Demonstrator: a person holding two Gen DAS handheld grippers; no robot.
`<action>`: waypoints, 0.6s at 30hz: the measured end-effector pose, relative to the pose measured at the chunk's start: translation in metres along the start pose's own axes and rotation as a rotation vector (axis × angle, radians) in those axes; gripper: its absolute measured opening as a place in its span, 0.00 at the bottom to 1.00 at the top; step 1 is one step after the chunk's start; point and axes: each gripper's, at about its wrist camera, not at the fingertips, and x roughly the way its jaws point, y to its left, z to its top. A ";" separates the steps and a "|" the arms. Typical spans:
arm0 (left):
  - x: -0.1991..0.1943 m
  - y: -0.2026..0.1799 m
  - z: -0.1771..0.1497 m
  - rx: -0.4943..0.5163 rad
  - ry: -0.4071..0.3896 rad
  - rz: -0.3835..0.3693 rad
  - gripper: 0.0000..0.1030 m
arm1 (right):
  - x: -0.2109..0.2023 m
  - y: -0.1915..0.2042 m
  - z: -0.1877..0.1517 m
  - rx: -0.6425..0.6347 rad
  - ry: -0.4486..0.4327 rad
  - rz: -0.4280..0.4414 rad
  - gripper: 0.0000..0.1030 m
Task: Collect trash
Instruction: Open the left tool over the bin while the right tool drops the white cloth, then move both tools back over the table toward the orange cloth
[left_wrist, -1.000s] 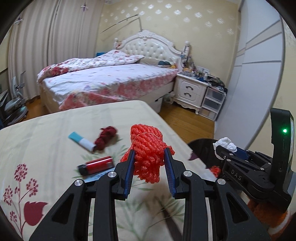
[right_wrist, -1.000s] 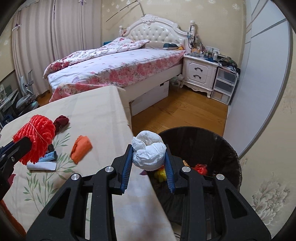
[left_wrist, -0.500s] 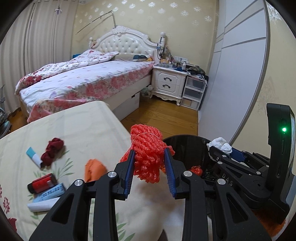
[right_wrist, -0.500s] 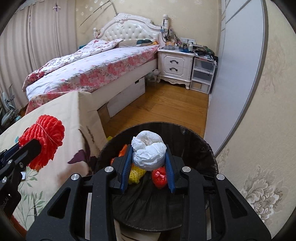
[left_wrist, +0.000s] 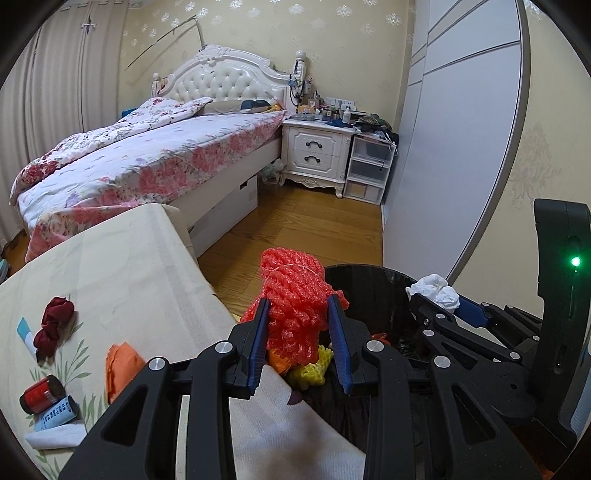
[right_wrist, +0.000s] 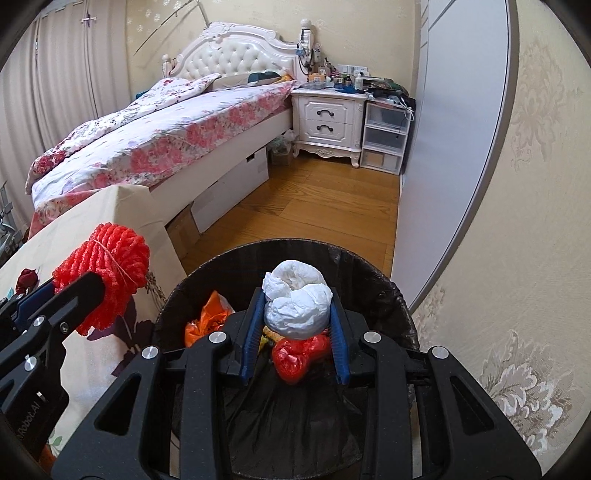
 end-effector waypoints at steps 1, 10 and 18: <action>0.002 0.000 0.000 0.000 0.005 -0.003 0.31 | 0.001 -0.002 0.000 0.002 0.002 -0.001 0.31; 0.009 0.006 -0.002 -0.033 0.022 0.001 0.66 | 0.006 -0.008 -0.001 0.019 -0.001 -0.018 0.41; 0.004 0.018 -0.001 -0.078 0.022 0.029 0.71 | 0.003 -0.008 -0.001 0.023 -0.007 -0.028 0.47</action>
